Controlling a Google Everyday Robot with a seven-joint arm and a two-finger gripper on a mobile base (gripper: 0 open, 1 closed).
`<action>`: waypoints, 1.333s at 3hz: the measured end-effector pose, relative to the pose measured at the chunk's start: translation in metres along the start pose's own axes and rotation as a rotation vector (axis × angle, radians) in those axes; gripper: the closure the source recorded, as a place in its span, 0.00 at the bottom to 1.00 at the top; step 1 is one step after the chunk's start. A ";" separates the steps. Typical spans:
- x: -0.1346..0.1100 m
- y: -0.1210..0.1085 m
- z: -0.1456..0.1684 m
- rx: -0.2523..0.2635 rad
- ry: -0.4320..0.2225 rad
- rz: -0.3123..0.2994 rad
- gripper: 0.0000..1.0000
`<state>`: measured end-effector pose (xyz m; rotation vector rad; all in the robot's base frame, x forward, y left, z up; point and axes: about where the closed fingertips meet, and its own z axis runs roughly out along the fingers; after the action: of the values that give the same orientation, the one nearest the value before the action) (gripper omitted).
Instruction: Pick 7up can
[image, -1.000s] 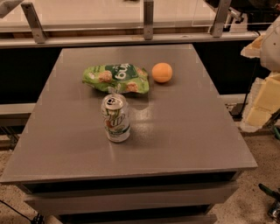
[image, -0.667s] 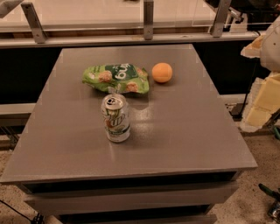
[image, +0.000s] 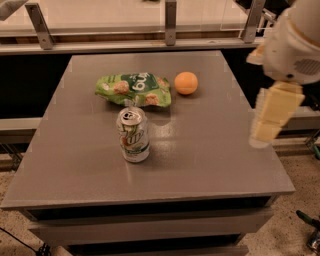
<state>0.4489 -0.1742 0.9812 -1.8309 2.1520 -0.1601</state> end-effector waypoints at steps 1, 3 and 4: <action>-0.084 -0.005 0.025 -0.012 0.036 -0.179 0.00; -0.092 -0.002 0.035 -0.033 -0.054 -0.194 0.00; -0.119 -0.002 0.055 -0.057 -0.269 -0.257 0.00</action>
Offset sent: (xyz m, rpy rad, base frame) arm 0.0179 0.0657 -0.0099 -0.0756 0.0120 0.1245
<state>0.4840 -0.0516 0.9490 -2.0270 1.7547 0.0882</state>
